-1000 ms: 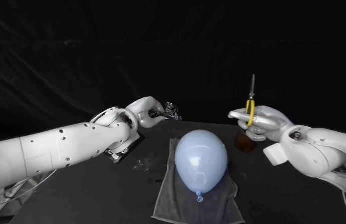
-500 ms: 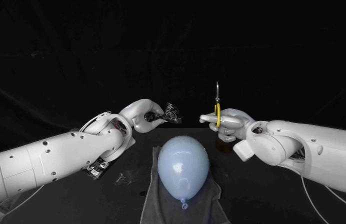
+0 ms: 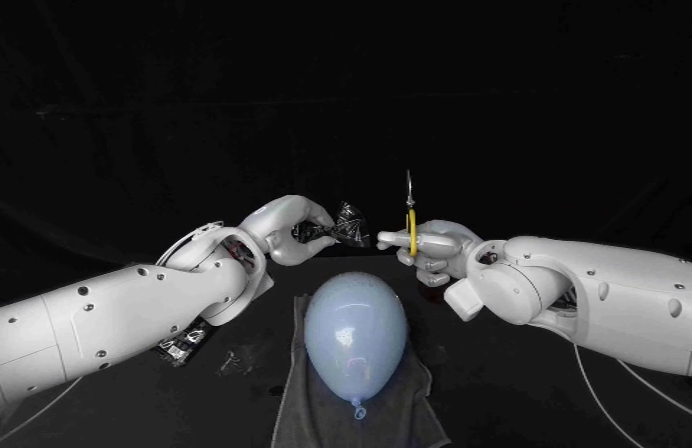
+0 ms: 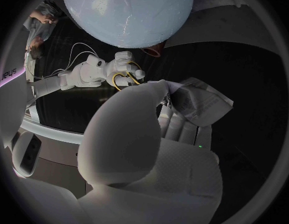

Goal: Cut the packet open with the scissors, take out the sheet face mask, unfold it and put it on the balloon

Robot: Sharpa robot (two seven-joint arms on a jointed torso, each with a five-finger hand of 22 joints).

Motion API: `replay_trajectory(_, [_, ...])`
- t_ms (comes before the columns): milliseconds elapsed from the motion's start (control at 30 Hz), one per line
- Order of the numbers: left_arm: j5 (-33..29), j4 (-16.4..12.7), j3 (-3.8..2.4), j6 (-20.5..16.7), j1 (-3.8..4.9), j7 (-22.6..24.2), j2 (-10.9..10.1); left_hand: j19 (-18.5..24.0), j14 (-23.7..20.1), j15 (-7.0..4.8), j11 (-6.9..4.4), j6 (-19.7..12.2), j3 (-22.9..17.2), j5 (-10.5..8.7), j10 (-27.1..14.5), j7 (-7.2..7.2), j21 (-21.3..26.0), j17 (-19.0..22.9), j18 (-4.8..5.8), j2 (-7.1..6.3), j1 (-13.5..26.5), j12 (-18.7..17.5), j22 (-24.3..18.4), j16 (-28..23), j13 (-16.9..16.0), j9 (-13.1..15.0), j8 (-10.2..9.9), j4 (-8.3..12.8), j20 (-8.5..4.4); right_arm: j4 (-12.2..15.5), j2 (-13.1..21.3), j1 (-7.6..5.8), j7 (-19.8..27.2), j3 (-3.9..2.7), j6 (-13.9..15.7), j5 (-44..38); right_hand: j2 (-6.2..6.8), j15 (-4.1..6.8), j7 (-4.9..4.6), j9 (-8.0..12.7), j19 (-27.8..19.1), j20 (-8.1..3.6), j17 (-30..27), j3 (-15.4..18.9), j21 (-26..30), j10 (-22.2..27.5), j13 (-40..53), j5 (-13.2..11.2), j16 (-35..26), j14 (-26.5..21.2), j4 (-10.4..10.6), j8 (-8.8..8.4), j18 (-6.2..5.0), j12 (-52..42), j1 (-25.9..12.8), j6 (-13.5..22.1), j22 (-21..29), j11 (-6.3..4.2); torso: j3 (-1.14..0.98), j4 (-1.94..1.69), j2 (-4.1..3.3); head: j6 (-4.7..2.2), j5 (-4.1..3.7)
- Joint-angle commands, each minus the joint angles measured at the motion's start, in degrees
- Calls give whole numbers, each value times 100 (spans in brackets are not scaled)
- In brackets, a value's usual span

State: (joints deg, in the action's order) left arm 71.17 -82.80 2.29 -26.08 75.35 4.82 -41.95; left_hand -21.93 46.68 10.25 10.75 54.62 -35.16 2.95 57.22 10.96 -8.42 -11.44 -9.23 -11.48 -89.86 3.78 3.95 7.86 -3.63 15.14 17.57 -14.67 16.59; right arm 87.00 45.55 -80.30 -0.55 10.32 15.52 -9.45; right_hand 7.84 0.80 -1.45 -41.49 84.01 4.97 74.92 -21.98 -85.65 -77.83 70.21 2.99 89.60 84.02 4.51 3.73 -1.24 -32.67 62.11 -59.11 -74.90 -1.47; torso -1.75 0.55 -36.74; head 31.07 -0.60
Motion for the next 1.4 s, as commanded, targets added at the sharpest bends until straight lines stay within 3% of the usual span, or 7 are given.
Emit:
replay_trajectory(33, [124, -13, -8, 62, 18, 85, 38, 39, -35, 16, -11, 3, 14, -22, -45, 27, -14, 6, -41, -52, -25, -20, -9, -26, 4, 11, 20, 19, 18, 10, -15, -4, -16, -7, 51, 46, -4, -32, -699, 17, 370, 40, 1508, 75, 17, -1217, 1979, -23, 40, 598, 24, -11, 12, -5733, -64, 727, -1347, 509, 2, 3, 1, 14, -11])
replay_trajectory(400, [354, 7, -3, 114, 26, 10, 81, 48, -34, 18, -7, -1, 9, -22, -49, 25, -10, 10, -40, -45, -44, -19, -12, -32, 4, 14, 23, 45, 17, 111, 22, -5, 303, -12, 287, 223, 63, -69, -749, 145, 386, 76, 1508, 427, -11, -1217, 1979, -23, 40, 598, 147, -22, 19, -5733, -64, 937, -1360, 552, 1, 5, 5, 10, -19])
replay_trajectory(567, [396, -10, -1, 116, 26, -8, 88, 47, -33, 19, -6, -1, 7, -22, -49, 23, -10, 11, -40, -42, -53, -18, -13, -34, 4, 16, 26, 56, 16, 123, 40, -5, 350, -14, 316, 245, 63, -70, -750, 148, 389, 77, 1508, 434, -16, -1217, 1979, -23, 40, 598, 150, -21, 20, -5733, -62, 941, -1362, 553, 4, 0, 4, 10, -30])
replay_trajectory(1400, [476, -180, 3, 140, 30, -78, 99, 40, -29, 20, -6, -5, -4, -22, -52, 26, -13, 14, -41, -33, -77, -17, -13, -40, 3, 21, 31, 89, 16, 47, -253, 2, 328, -16, 158, 15, -16, -78, -746, 173, 391, 92, 1508, 516, -20, -1217, 1979, -22, 40, 598, 182, 20, 21, -5733, 37, 893, -1364, 555, 10, -7, 2, 38, -61])
